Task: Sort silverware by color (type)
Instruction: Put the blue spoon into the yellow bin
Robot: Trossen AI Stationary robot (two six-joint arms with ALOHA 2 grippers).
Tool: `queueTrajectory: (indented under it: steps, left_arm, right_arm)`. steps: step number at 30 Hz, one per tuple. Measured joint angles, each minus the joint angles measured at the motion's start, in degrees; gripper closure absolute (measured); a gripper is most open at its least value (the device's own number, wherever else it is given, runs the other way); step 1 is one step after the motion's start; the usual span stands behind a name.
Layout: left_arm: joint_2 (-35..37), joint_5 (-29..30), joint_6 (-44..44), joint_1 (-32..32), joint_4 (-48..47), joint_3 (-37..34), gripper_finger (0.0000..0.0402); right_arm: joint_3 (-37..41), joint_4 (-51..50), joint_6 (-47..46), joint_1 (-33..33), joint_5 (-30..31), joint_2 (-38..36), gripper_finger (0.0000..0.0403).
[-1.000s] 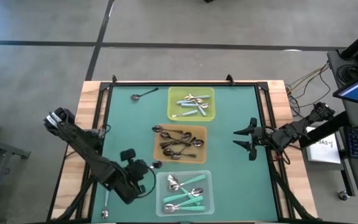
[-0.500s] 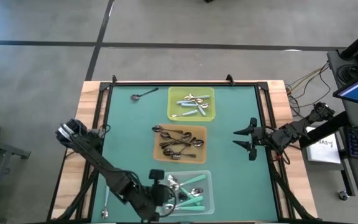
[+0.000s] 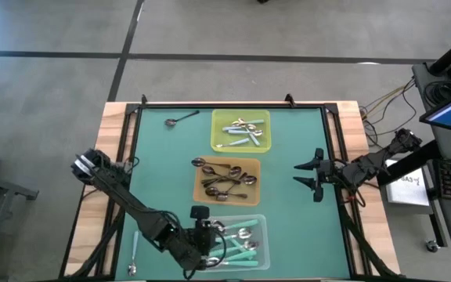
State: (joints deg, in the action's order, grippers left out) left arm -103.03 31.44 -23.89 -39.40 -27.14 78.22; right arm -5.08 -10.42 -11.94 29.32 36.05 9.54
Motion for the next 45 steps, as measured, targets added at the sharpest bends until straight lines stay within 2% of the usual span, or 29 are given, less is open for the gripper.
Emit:
queueTrajectory:
  steps: [2, 4, 7, 9, 13, 18, 21, 24, 30, 36, 45]
  left_arm:
    - [1.61, -0.31, -4.33, -0.09, -7.11, 0.00, 0.0248]
    - [3.67, -1.02, -12.83, -0.20, -15.89, -0.41, 0.0245]
    - [7.36, -3.70, -32.85, -1.32, -30.30, -2.46, 0.0245]
    - [9.61, -7.82, -46.76, -2.91, -37.05, -4.93, 0.0247]
    - [13.52, -18.31, -68.10, -6.48, -38.66, -11.23, 0.0249]
    - [14.79, -28.61, -83.52, -11.20, -37.45, -18.11, 0.0249]
    - [14.52, -33.76, -88.26, -13.46, -35.15, -20.63, 0.0249]
    - [13.73, -36.26, -91.56, -15.23, -33.57, -22.00, 0.0249]
    - [12.64, -37.24, -95.81, -17.63, -32.84, -22.14, 0.0249]
    - [10.26, -42.42, -97.77, -19.44, -30.65, -22.14, 0.0249]
    - [6.70, -42.68, -97.68, -19.70, -25.44, -22.14, 0.0249]
  right_arm:
    - [-0.02, -0.01, 0.00, 0.00, 0.00, 0.00, 0.0218]
    - [-0.02, 0.00, 0.00, 0.00, 0.01, 0.00, 0.0218]
    - [0.00, -0.02, 0.00, 0.02, 0.00, 0.00, 0.0218]
    - [-0.01, 0.00, 0.00, 0.02, 0.00, 0.00, 0.0218]
    - [-0.01, -0.01, 0.00, 0.01, 0.00, 0.00, 0.0218]
    - [-0.02, -0.02, 0.00, 0.02, 0.00, 0.00, 0.0218]
    - [-0.01, -0.01, 0.00, 0.01, 0.00, 0.00, 0.0218]
    - [-0.02, 0.00, 0.00, 0.02, 0.00, 0.00, 0.0218]
    - [-0.01, -0.02, 0.00, 0.01, 0.01, 0.00, 0.0218]
    - [0.00, 0.00, 0.00, 0.02, 0.00, 0.00, 0.0218]
    - [-0.01, 0.00, -0.01, 0.01, 0.00, 0.00, 0.0218]
